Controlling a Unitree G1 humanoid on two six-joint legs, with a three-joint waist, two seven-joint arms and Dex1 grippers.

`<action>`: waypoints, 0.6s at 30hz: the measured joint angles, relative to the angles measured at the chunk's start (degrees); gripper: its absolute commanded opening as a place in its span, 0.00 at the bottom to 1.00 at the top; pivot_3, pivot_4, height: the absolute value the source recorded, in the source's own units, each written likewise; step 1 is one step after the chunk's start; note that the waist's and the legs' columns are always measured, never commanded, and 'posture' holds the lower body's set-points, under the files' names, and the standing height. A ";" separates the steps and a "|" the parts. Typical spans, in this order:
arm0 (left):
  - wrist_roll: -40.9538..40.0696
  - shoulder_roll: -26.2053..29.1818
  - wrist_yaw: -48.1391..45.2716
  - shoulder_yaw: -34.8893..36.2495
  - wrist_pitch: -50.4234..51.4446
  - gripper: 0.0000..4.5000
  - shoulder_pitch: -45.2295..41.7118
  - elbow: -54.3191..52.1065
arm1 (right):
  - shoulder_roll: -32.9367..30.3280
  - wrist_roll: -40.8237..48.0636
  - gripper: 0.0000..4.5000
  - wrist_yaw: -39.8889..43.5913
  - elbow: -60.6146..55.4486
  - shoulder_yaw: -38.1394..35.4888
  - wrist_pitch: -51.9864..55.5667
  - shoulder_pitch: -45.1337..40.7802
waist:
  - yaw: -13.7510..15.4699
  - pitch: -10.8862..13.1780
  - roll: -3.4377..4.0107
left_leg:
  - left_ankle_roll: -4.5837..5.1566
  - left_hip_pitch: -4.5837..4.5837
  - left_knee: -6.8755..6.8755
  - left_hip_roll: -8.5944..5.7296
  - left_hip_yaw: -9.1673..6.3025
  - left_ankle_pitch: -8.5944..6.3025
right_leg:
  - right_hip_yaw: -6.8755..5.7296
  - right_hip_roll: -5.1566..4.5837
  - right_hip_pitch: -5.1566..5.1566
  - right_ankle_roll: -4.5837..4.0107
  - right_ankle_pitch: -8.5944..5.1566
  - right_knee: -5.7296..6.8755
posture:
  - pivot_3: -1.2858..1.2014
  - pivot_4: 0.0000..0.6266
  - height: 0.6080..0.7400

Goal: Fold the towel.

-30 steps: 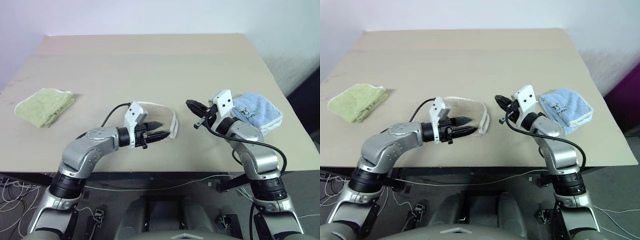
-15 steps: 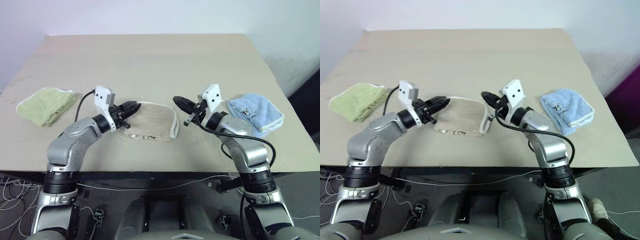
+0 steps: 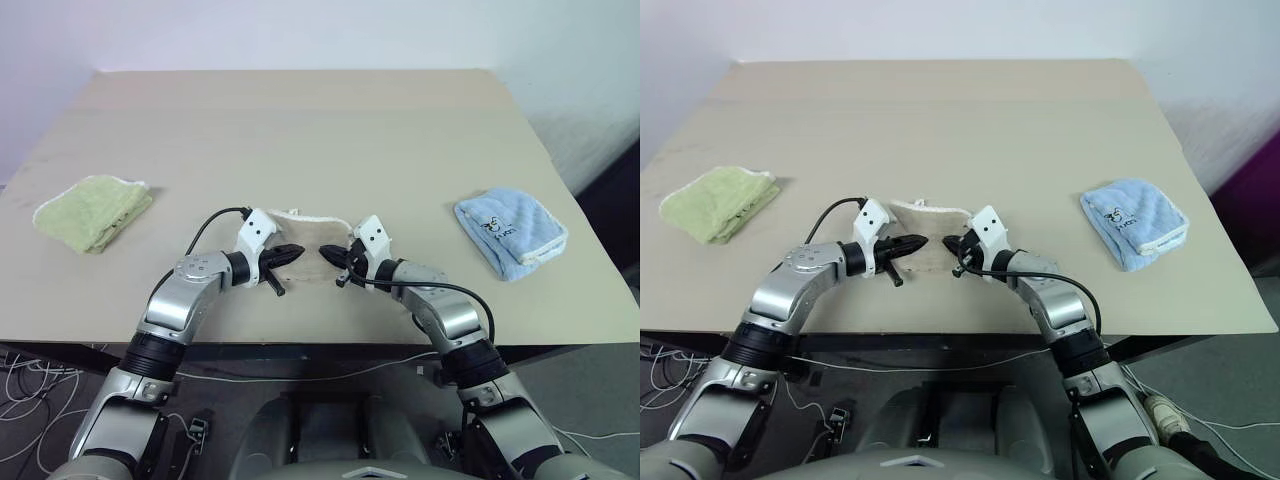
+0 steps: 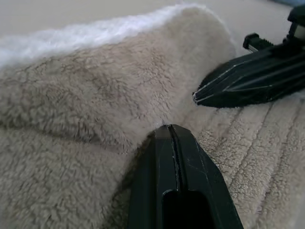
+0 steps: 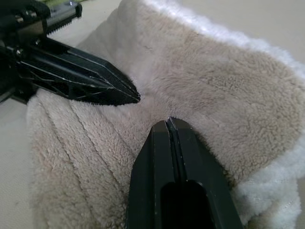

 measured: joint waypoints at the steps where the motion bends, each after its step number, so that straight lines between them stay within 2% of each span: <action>1: 0.42 -0.12 -0.11 -0.06 -0.51 0.01 -0.03 0.19 | -0.01 -0.27 0.00 0.00 -0.20 0.00 -0.60 0.46 | -0.01 -0.02 0.00 | 0.00 0.01 0.00 0.00 0.00 0.00 | 0.00 0.00 0.01 0.00 0.00 0.00 | 0.52 0.24 1.00; 5: -2.37 -3.35 -0.04 3.55 -0.28 0.01 0.69 0.35 | -1.11 -0.73 0.00 -0.23 -4.60 -0.96 -2.03 3.83 | 0.14 -0.01 0.00 | 0.00 -0.06 0.04 -0.01 -0.01 0.00 | -0.01 -0.04 -0.04 0.01 0.00 0.01 | 0.52 0.24 1.00; 8: -6.85 -4.09 0.62 8.80 1.02 0.01 1.66 -2.50 | -3.89 2.87 0.00 0.03 -11.85 -4.95 2.23 6.96 | 0.04 0.05 -0.04 | 0.00 -0.15 0.05 0.00 -0.03 0.00 | 0.00 -0.08 -0.13 0.01 0.01 0.04 | 0.52 0.24 1.00; 11: -7.98 -0.19 0.84 13.54 1.20 0.00 3.19 -6.55 | -7.46 8.97 0.13 0.74 -19.49 -10.83 8.87 8.14 | -0.34 0.05 -0.01 | 0.00 -0.11 -0.03 0.07 -0.01 0.00 | 0.06 -0.04 -0.16 0.01 0.00 0.02 | 0.52 0.24 1.00; 15: -7.36 5.83 -0.42 17.35 -0.83 0.00 8.89 -7.74 | -8.00 22.95 0.43 -1.56 -23.25 -20.57 24.78 7.27 | -0.31 0.06 0.01 | 0.01 -0.07 -0.09 0.15 0.00 -0.01 | 0.13 -0.04 -0.14 -0.02 0.00 0.02 | 0.52 0.24 1.00; 18: -7.23 7.71 -1.64 18.63 -1.43 0.00 10.83 -7.73 | -7.36 31.25 0.66 -4.35 -21.23 -25.02 35.56 5.11 | 0.16 0.09 -0.04 | 0.01 -0.10 -0.06 0.08 -0.02 -0.01 | 0.07 -0.17 -0.10 -0.02 0.00 -0.03 | 0.52 0.24 1.00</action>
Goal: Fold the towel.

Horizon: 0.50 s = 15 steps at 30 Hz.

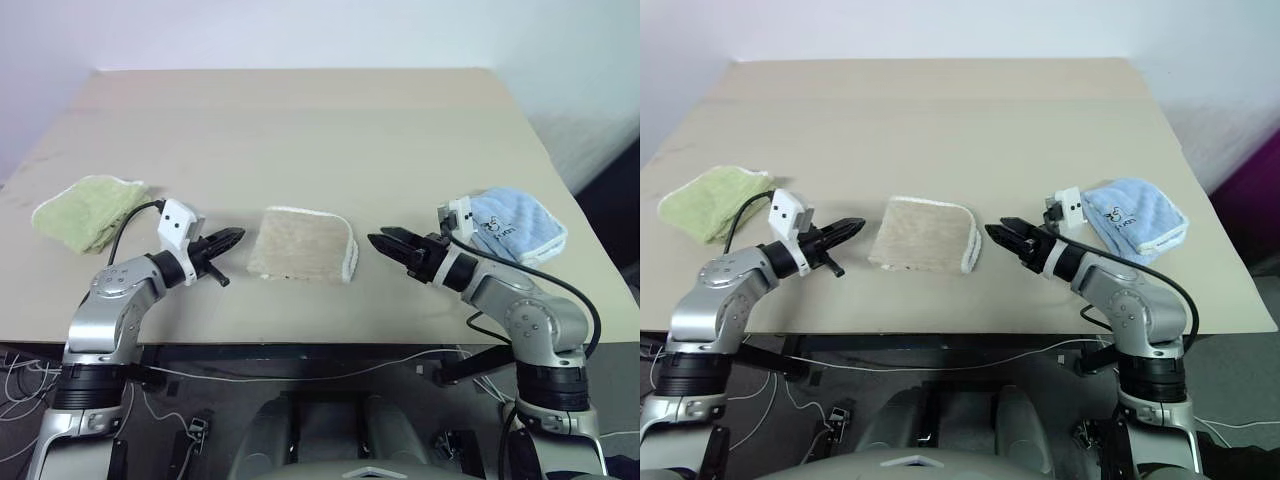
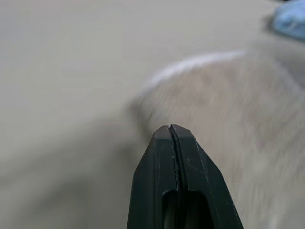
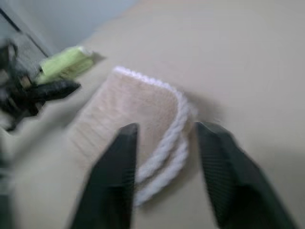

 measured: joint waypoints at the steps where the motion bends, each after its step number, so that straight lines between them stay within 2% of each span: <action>1: 0.10 0.45 -0.38 0.11 -0.61 0.00 0.07 -0.01 | 0.58 2.07 0.74 -0.93 1.30 -1.06 2.87 -0.87 | 0.10 0.00 0.00 | 0.00 -0.01 0.00 -0.05 -0.02 0.00 | -0.04 -0.08 0.01 0.00 0.00 -0.01 | 0.52 0.24 1.00; 4: 0.55 1.58 -0.87 0.28 -1.83 0.00 0.34 -0.02 | 1.64 6.27 0.97 -2.62 4.84 -2.18 9.26 -1.94 | -0.03 0.00 0.00 | 0.01 -0.04 -0.04 -0.12 -0.01 0.00 | -0.04 -0.16 -0.02 0.00 0.00 -0.04 | 0.52 0.24 1.00; 5: 0.58 1.70 -0.99 0.32 -1.97 0.00 0.56 -0.03 | 1.82 6.80 1.00 -3.14 6.06 -2.27 10.48 -2.14 | -0.16 0.00 0.00 | 0.01 -0.04 -0.05 -0.13 0.00 -0.01 | -0.03 -0.16 -0.03 0.00 0.00 -0.05 | 0.52 0.24 1.00; 10: 0.54 2.21 -2.01 0.58 -2.30 0.00 3.90 -1.23 | 4.34 7.23 1.00 -7.57 12.47 -3.43 13.83 -5.02 | -0.55 0.01 0.02 | 0.01 -0.05 -0.11 -0.12 0.03 0.00 | 0.01 -0.14 -0.13 0.00 0.00 0.01 | 0.52 0.24 1.00; 15: 0.53 2.66 -2.04 1.02 -2.62 0.00 4.45 -2.10 | 5.47 7.15 1.00 -8.46 13.62 -2.92 15.32 -6.66 | -0.50 0.00 0.02 | 0.01 -0.05 -0.09 -0.12 0.03 0.00 | 0.00 -0.14 -0.11 0.00 0.00 0.01 | 0.52 0.24 1.00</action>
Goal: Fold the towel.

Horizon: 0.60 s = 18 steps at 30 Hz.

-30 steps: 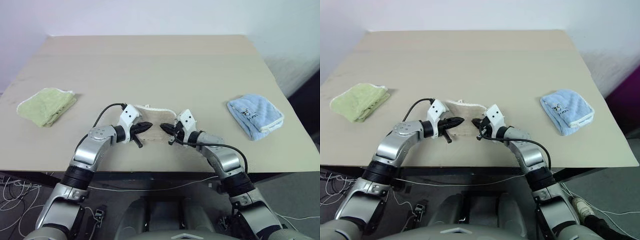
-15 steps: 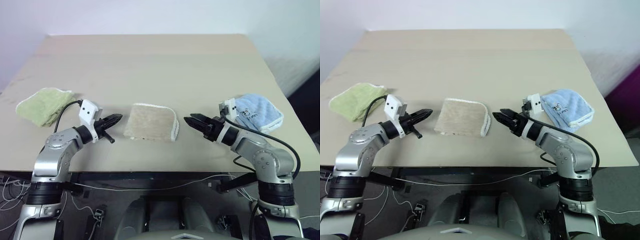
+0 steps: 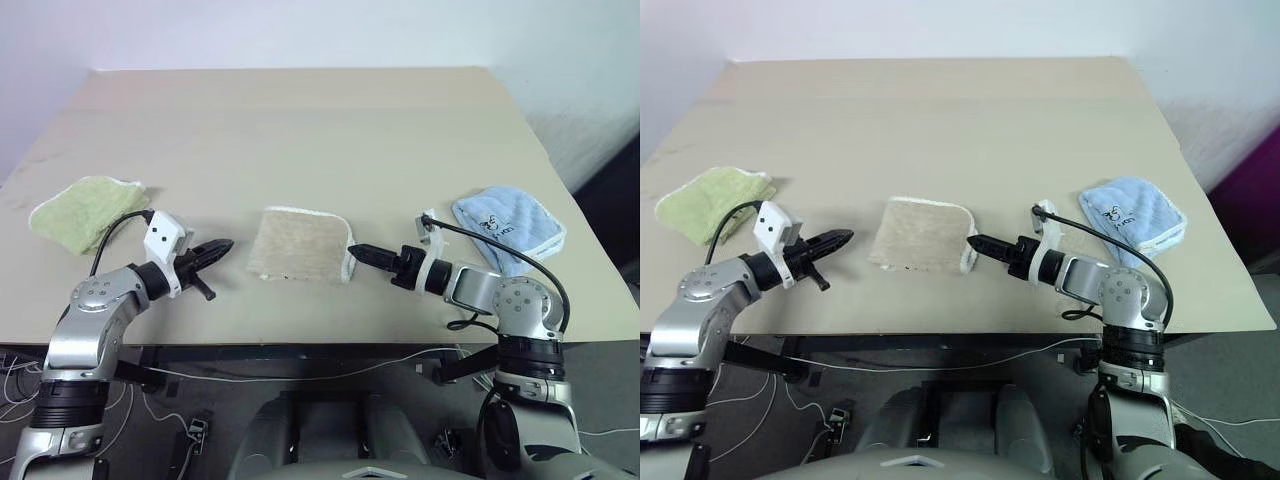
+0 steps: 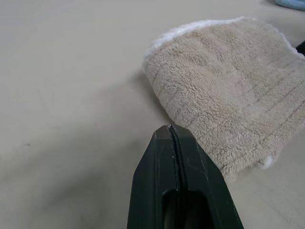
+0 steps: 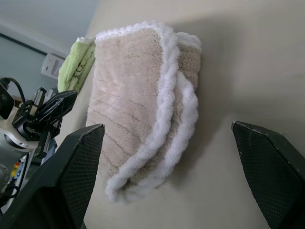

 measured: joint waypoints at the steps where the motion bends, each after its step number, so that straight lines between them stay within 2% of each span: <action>1: 0.00 -0.05 0.08 -0.01 -0.20 0.00 0.00 -0.18 | 0.62 -0.01 1.00 -0.07 0.10 0.48 0.52 -0.36 | -0.12 0.00 0.00 | 0.00 0.00 -0.01 0.01 0.00 0.00 | 0.00 0.01 -0.01 0.00 0.00 0.00 | 0.52 0.24 1.00; 10: 0.00 -1.26 0.26 -0.16 -0.45 0.00 -0.02 -0.38 | 5.70 -1.60 1.00 -0.36 4.61 4.99 1.55 -5.20 | -0.27 0.00 0.01 | 0.00 0.00 -0.02 0.02 0.02 0.00 | 0.01 0.07 -0.06 0.00 0.00 0.03 | 0.52 0.24 1.00; 14: 0.02 -1.88 0.42 -0.21 -0.53 0.00 -0.02 -0.46 | 7.30 -2.47 1.00 -0.58 8.89 4.55 0.78 -7.90 | -0.39 -0.02 0.00 | 0.00 0.02 -0.01 0.04 0.03 0.00 | -0.01 0.10 -0.05 0.00 0.00 0.05 | 0.52 0.24 1.00; 17: 0.02 -2.19 0.64 -0.31 -0.54 0.00 0.09 -0.67 | 8.04 -2.53 0.86 -0.96 11.28 3.23 0.67 -8.94 | -0.56 -0.02 0.00 | 0.00 0.02 -0.01 0.05 0.03 0.00 | -0.01 0.13 -0.06 0.00 0.00 0.06 | 0.52 0.24 1.00; 18: 0.02 -2.20 0.74 -0.31 -0.54 0.00 0.30 -1.07 | 8.02 -2.68 0.79 -1.04 11.67 2.98 0.62 -8.99 | -0.60 -0.01 0.01 | 0.00 0.01 -0.02 0.05 0.04 0.00 | -0.01 0.13 -0.07 0.00 0.00 0.06 | 0.52 0.24 1.00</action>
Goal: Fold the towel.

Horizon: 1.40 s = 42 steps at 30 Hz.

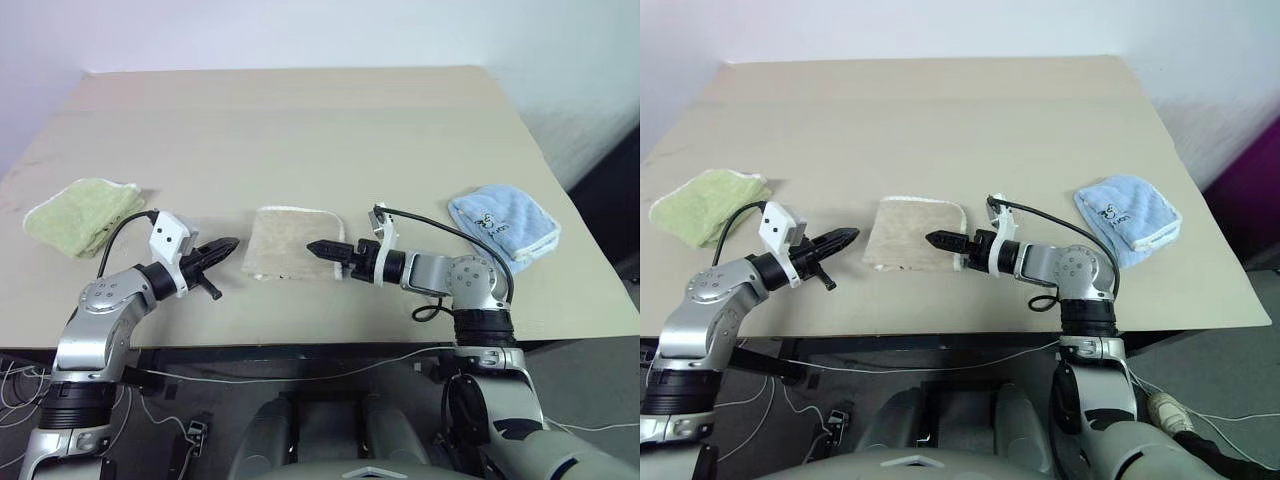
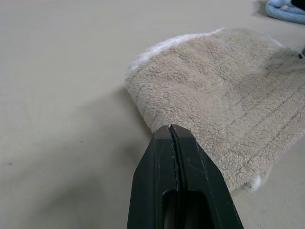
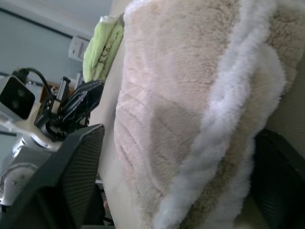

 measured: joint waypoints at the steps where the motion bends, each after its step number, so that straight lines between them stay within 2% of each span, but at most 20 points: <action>1: 0.00 -0.01 0.05 0.00 0.00 0.00 0.25 -0.45 | -0.03 -0.10 0.71 -0.07 0.25 -0.16 0.05 0.01 | -0.03 0.00 0.00 | 0.00 -0.01 0.00 0.00 0.00 0.00 | 0.00 -0.01 0.00 0.00 0.00 0.00 | 0.52 0.24 1.00; 10: 0.01 -0.57 0.68 0.00 -0.18 0.00 0.59 -0.63 | 0.35 0.91 0.01 -0.08 -2.35 -1.17 1.41 1.19 | -0.16 0.00 0.00 | 0.00 -0.03 0.00 -0.01 -0.01 0.00 | 0.00 -0.02 0.00 0.00 0.00 0.00 | 0.52 0.24 1.00; 17: -0.11 -1.78 0.59 0.00 -0.29 0.00 -0.65 -0.40 | 1.74 3.45 0.00 -2.25 -6.88 -4.64 1.81 4.17 | -0.07 0.00 0.00 | 0.00 -0.04 0.00 -0.01 -0.01 0.00 | -0.01 -0.03 -0.01 0.00 0.00 -0.01 | 0.52 0.24 1.00; 22: -0.08 -3.46 0.59 -0.88 -0.49 0.00 -2.18 0.65 | -0.27 8.21 0.00 -8.66 -12.27 -14.35 -0.29 3.27 | 0.89 0.02 0.02 | 0.00 -0.05 0.03 -0.08 -0.01 0.00 | -0.05 -0.09 0.01 0.01 0.01 -0.01 | 0.52 0.24 1.00; 26: 0.00 -4.72 0.53 -1.24 -1.07 0.00 -3.46 2.17 | -7.24 13.77 0.00 -16.24 -15.92 -25.08 -3.26 0.81 | 1.01 0.03 0.03 | 0.01 -0.08 0.04 -0.14 -0.01 0.00 | -0.06 -0.15 0.02 0.02 0.00 -0.04 | 0.52 0.24 1.00; 32: 1.24 -7.91 -0.71 -5.66 -2.58 0.00 -8.08 7.03 | -16.43 17.42 0.00 -28.54 -16.27 -36.22 -8.23 -0.02 | 0.76 0.03 0.03 | 0.03 -0.08 0.05 -0.09 0.02 0.01 | -0.04 -0.07 0.05 0.02 0.00 -0.03 | 0.52 0.24 1.00; 36: 1.92 -8.84 -1.97 -6.94 -4.21 0.00 -12.25 11.18 | -17.87 22.58 0.00 -39.04 -16.70 -41.78 -8.72 4.48 | 0.81 0.02 0.02 | 0.04 -0.08 0.08 -0.02 0.06 0.01 | 0.00 0.01 0.10 0.02 0.00 -0.02 | 0.52 0.24 1.00; 42: 3.19 -10.19 -3.15 -8.37 -5.87 0.00 -13.25 14.26 | -15.27 32.25 0.00 -52.29 -18.55 -43.02 -9.77 14.22 | 0.61 0.04 0.05 | 0.07 -0.06 0.13 0.02 0.12 0.00 | 0.08 0.13 0.09 0.03 0.00 0.02 | 0.52 0.24 1.00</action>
